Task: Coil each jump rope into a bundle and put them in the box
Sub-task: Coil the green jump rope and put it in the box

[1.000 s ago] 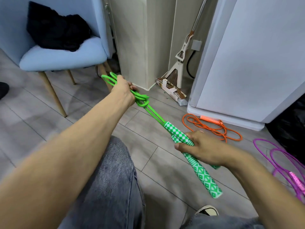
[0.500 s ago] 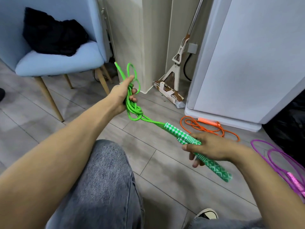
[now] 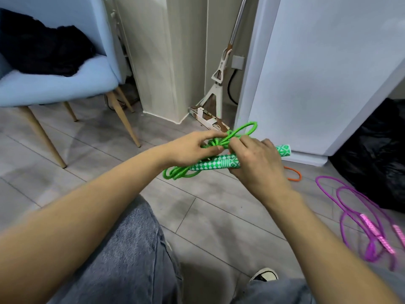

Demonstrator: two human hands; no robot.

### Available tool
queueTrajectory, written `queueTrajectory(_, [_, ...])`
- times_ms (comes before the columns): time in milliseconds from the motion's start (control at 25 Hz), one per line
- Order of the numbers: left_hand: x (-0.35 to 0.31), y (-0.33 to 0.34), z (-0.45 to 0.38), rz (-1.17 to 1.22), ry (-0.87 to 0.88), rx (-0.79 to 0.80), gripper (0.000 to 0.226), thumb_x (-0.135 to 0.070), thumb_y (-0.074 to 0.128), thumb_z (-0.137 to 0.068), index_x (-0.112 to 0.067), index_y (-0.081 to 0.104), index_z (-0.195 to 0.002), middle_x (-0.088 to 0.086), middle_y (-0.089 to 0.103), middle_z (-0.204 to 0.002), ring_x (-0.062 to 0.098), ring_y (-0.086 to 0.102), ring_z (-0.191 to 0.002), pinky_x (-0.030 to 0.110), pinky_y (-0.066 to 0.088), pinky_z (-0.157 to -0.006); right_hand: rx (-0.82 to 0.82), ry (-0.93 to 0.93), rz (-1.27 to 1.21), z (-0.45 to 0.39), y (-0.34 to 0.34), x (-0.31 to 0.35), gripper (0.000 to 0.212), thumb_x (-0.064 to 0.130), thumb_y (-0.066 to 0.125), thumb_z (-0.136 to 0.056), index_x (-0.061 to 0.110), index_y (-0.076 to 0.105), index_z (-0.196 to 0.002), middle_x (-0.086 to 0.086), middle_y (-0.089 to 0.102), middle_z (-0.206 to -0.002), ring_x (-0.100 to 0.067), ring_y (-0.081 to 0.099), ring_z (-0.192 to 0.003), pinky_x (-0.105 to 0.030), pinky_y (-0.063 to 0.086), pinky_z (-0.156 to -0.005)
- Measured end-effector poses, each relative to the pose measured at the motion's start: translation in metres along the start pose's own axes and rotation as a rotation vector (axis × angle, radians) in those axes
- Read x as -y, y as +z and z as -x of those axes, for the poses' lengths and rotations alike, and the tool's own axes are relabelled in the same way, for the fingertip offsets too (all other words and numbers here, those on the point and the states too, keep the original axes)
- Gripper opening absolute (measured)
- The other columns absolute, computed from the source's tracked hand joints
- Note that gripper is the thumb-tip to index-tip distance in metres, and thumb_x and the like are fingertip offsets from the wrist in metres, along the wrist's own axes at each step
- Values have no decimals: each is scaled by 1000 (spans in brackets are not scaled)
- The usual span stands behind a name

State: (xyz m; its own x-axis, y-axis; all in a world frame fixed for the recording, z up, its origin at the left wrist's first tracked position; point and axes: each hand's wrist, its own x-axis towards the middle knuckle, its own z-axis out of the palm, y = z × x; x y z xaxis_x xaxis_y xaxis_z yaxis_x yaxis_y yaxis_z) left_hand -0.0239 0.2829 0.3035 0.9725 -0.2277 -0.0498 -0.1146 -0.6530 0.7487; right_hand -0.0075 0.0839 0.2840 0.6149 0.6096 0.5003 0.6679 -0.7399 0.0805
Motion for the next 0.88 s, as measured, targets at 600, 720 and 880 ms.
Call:
queueTrajectory(600, [-12,-19,33,-71,28,-48,83,-23,83,-66,-24,42,-138,-7,63,-115,6,62,-102,27,51,-90,-212,-180,42,-24,-8,16,22,8,69,-75,9,59,-94,-11,56,-82,-32,57,-67,-39,34,-68])
queueTrajectory(720, [-1,-46,52,-33,47,-108,79,-18,85,-68,-23,45,-136,-11,62,-114,-2,60,-99,12,47,-84,-292,-316,31,-46,-13,29,16,9,62,-86,8,65,-102,-9,63,-86,-32,60,-73,-41,39,-74])
queueTrajectory(880, [27,-81,108,-233,4,-194,76,-27,82,-68,-34,43,-133,-19,59,-109,-2,57,-95,15,44,-83,-339,-458,-22,-87,-10,80,33,24,71,-84,10,64,-114,-11,66,-114,-33,61,-104,-44,40,-93])
